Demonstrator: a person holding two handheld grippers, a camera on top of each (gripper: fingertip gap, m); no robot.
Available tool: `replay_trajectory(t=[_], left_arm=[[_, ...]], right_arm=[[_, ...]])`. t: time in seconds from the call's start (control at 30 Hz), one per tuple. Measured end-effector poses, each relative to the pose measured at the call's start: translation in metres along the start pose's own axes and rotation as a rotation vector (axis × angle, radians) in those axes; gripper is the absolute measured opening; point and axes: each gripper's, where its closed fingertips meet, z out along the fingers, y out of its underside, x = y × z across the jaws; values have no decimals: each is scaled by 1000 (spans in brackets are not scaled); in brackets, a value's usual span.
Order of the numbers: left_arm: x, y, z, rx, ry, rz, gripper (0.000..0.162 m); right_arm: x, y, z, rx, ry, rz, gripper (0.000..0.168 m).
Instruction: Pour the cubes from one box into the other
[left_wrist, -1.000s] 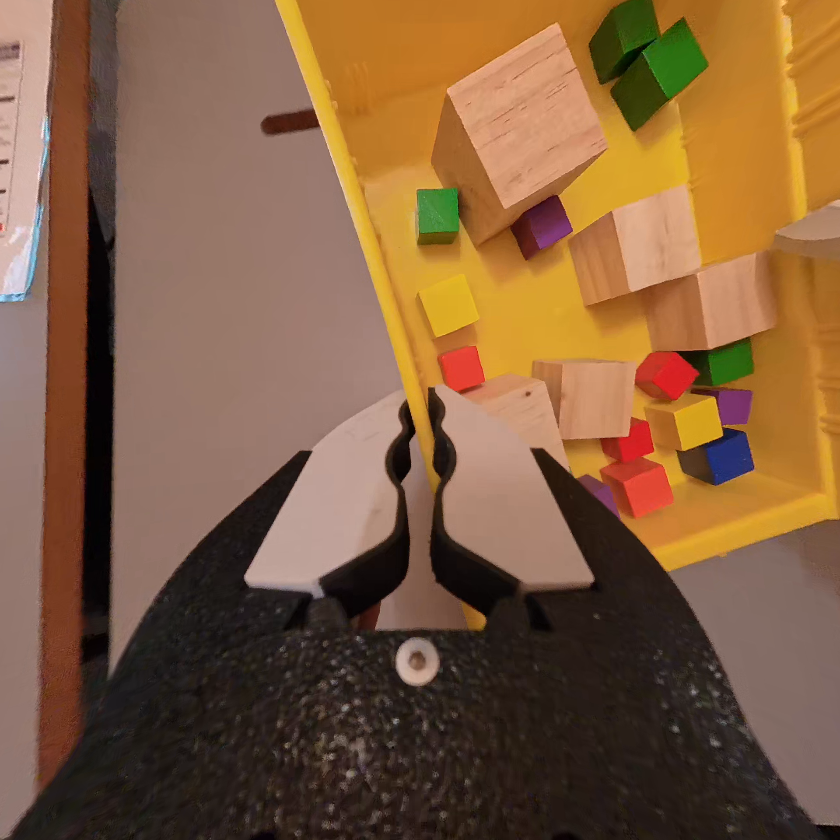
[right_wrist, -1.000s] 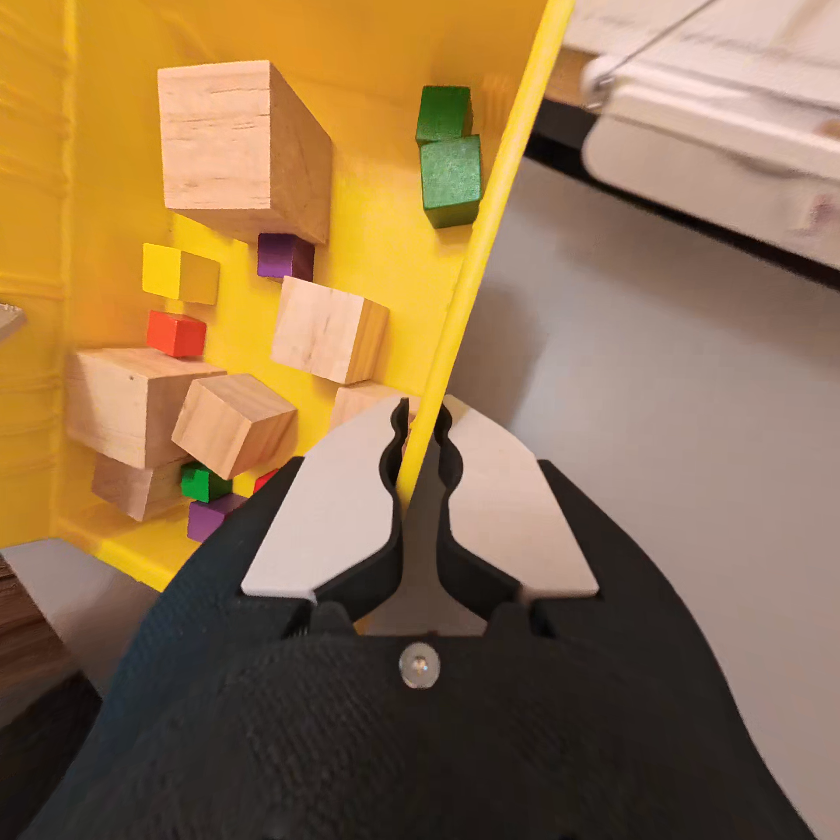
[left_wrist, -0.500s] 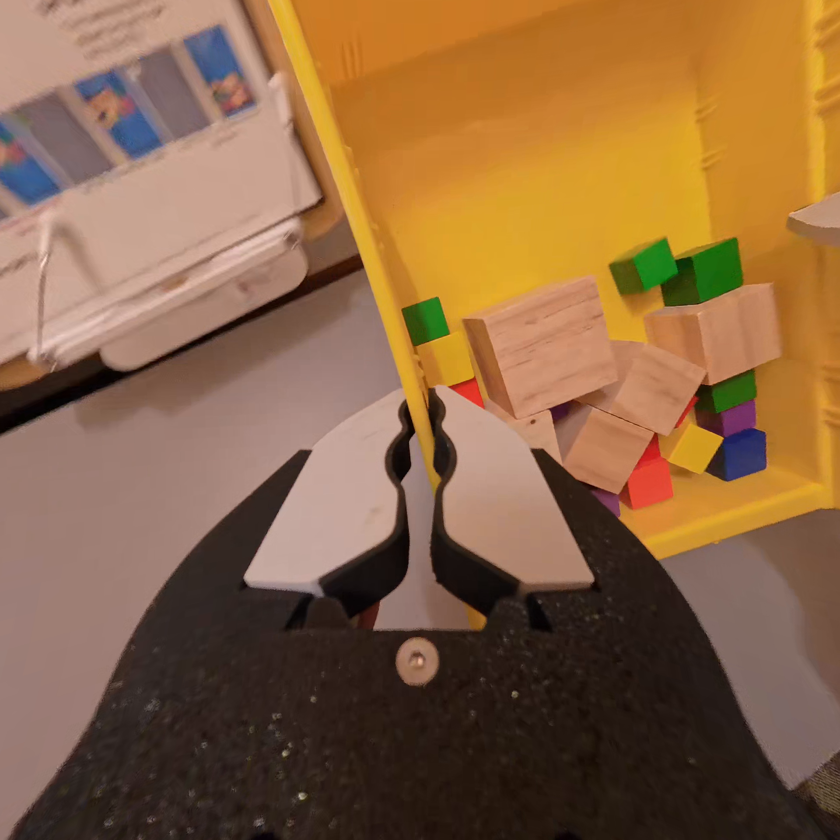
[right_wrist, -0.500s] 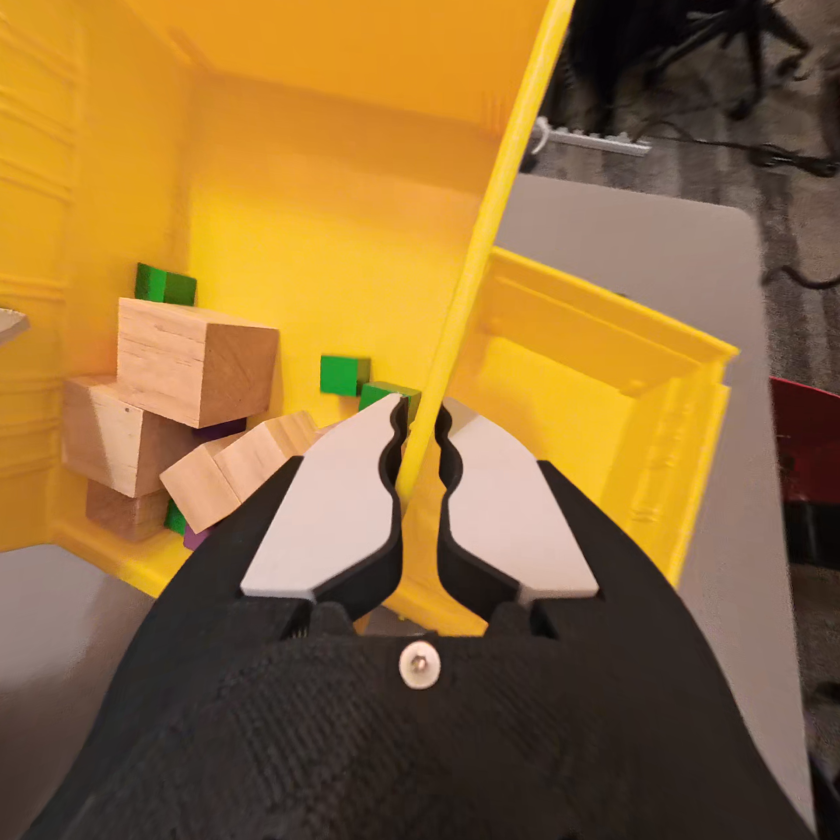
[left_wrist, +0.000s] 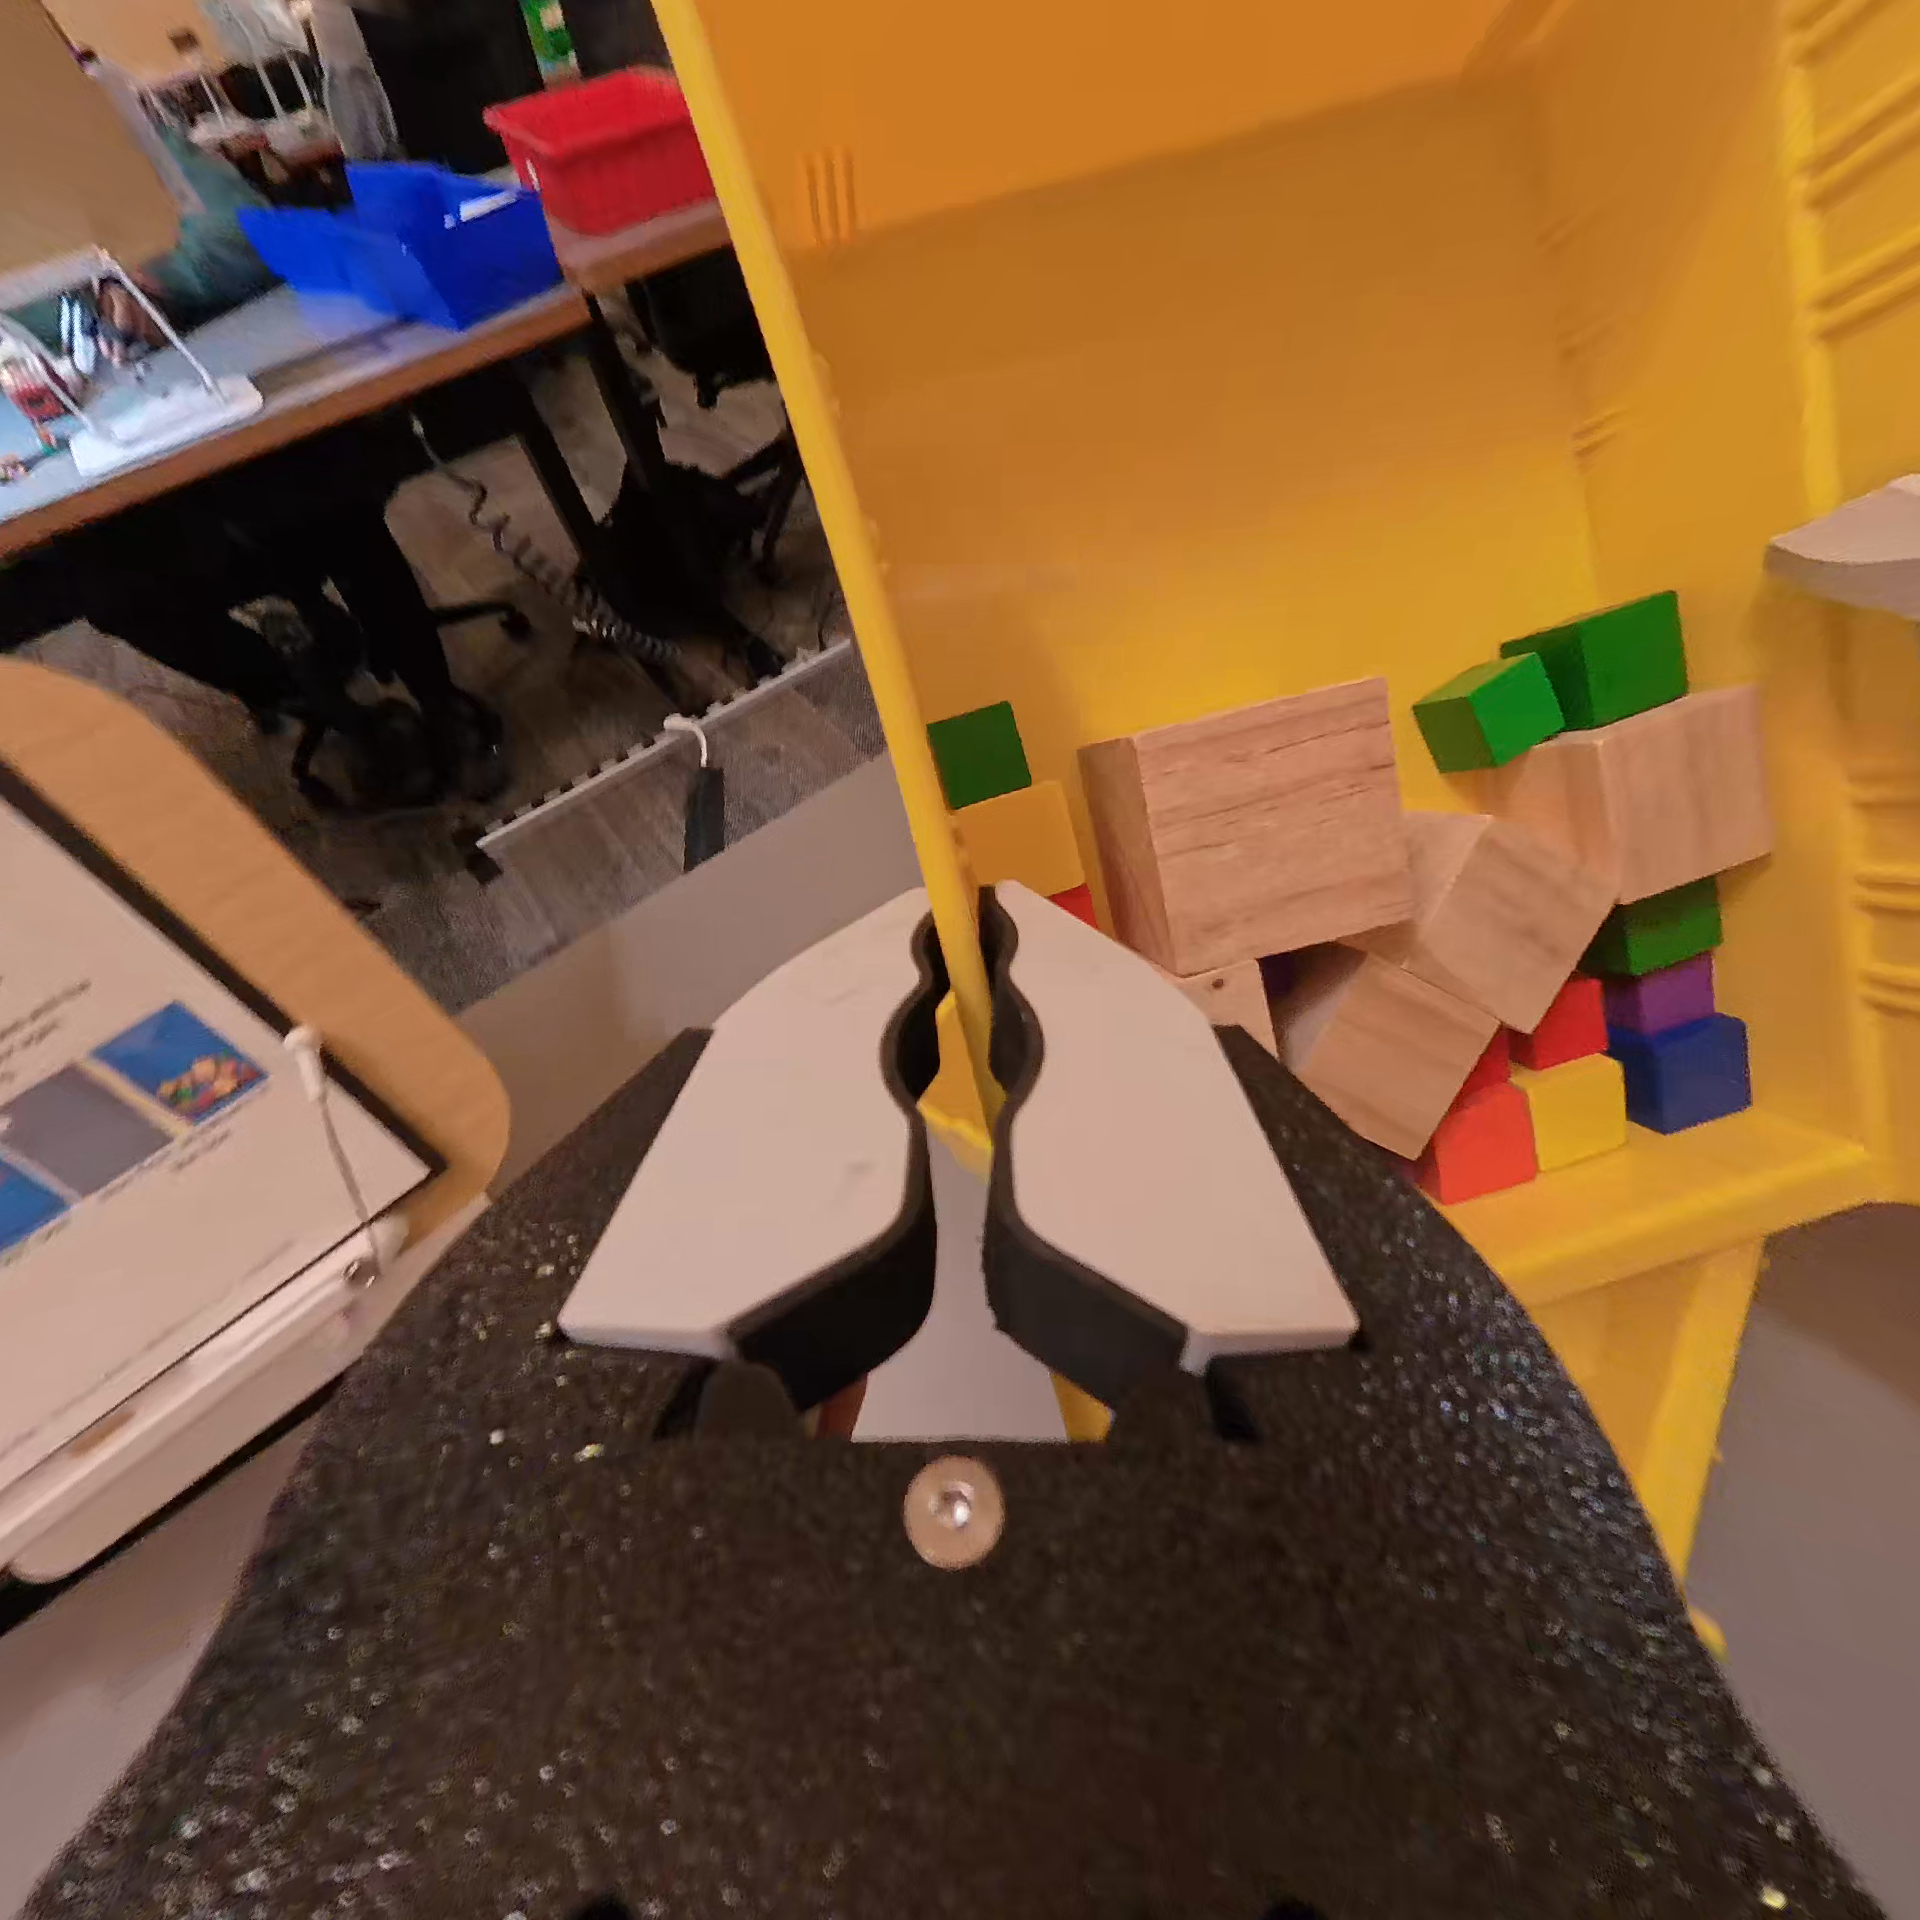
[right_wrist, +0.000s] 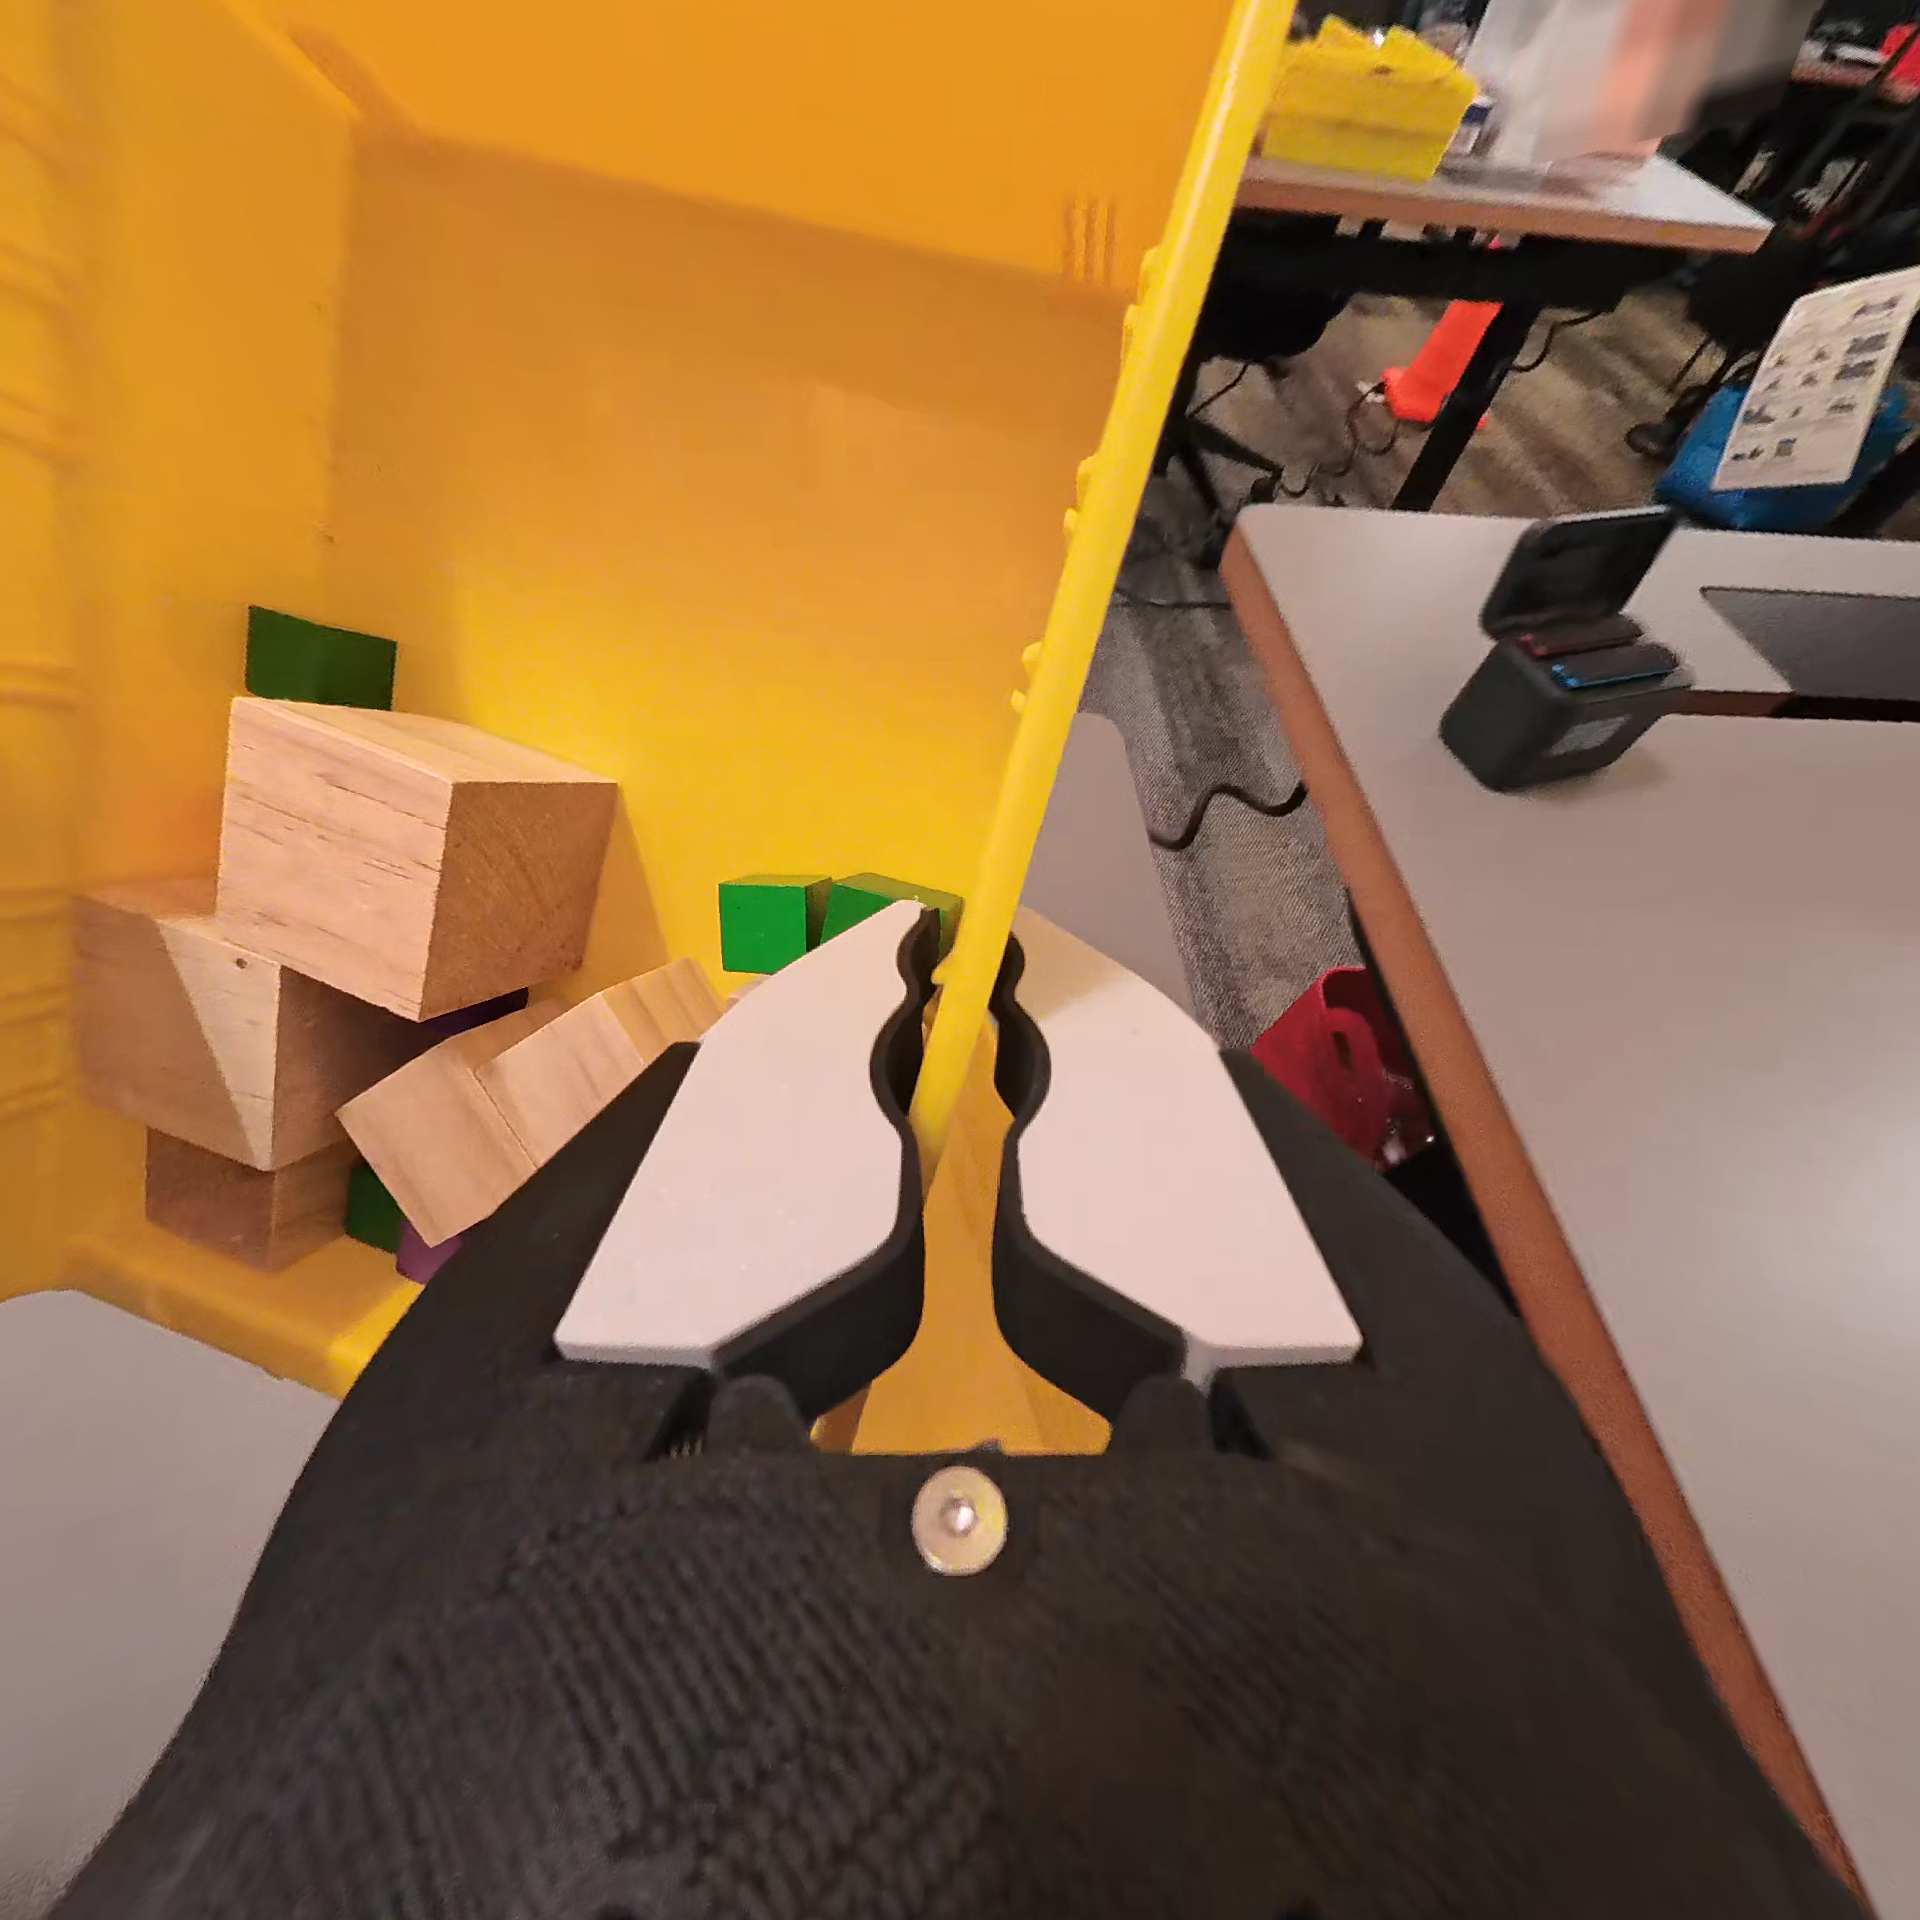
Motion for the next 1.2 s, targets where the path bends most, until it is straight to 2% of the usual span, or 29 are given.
replay_trajectory(t=[0.03, 0.17, 0.4, 0.67, 0.87, 1.1, 1.2], left_arm=[[4, -5, 6, 25, 5, -10, 4], [15, -18, 26, 129, -6, -38, 4], [19, -36, 44, 365, -28, -90, 5], [17, -51, 43, 603, -90, -110, 5], [17, -48, 53, 596, -103, -80, 5], [13, -55, 55, 638, -73, -101, 4], [9, -49, 65, 597, -65, -120, 4]], right_arm=[[8, -3, 3, 17, 1, 11, 9], [30, -21, 16, 108, -6, 57, 8], [47, -53, 26, 350, -14, 23, 7], [51, -57, 30, 628, -48, 93, 7], [54, -49, 40, 672, -28, 113, 7], [52, -62, 27, 804, 28, 66, 7], [50, -59, 36, 780, 41, 54, 7]])
